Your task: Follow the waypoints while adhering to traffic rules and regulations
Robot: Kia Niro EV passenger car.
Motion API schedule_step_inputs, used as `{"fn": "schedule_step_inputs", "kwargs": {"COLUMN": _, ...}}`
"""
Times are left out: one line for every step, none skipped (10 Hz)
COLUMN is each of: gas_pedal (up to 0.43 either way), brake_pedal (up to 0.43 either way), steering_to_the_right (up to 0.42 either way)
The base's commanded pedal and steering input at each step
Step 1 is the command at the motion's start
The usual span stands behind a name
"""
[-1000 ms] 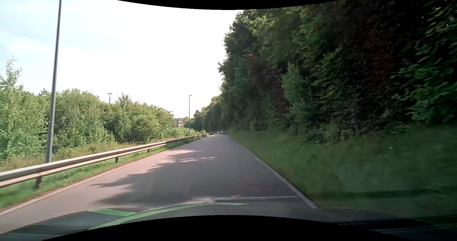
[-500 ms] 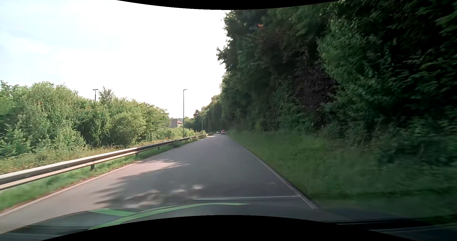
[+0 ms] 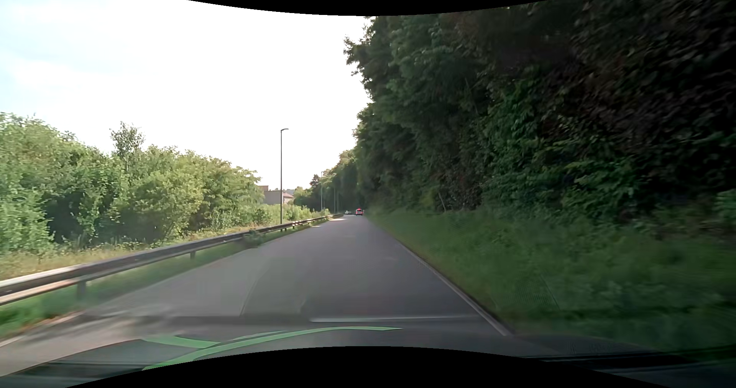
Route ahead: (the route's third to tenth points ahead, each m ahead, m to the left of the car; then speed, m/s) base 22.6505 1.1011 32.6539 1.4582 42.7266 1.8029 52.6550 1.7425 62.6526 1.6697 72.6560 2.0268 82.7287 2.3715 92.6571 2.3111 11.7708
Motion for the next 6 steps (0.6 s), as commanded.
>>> {"fn": "schedule_step_inputs", "kwargs": {"gas_pedal": 0.118, "brake_pedal": 0.0, "steering_to_the_right": -0.003}}
{"fn": "schedule_step_inputs", "kwargs": {"gas_pedal": 0.118, "brake_pedal": 0.0, "steering_to_the_right": -0.006}}
{"fn": "schedule_step_inputs", "kwargs": {"gas_pedal": 0.118, "brake_pedal": 0.0, "steering_to_the_right": -0.007}}
{"fn": "schedule_step_inputs", "kwargs": {"gas_pedal": 0.118, "brake_pedal": 0.0, "steering_to_the_right": -0.007}}
{"fn": "schedule_step_inputs", "kwargs": {"gas_pedal": 0.118, "brake_pedal": 0.0, "steering_to_the_right": -0.007}}
{"fn": "schedule_step_inputs", "kwargs": {"gas_pedal": 0.118, "brake_pedal": 0.0, "steering_to_the_right": -0.007}}
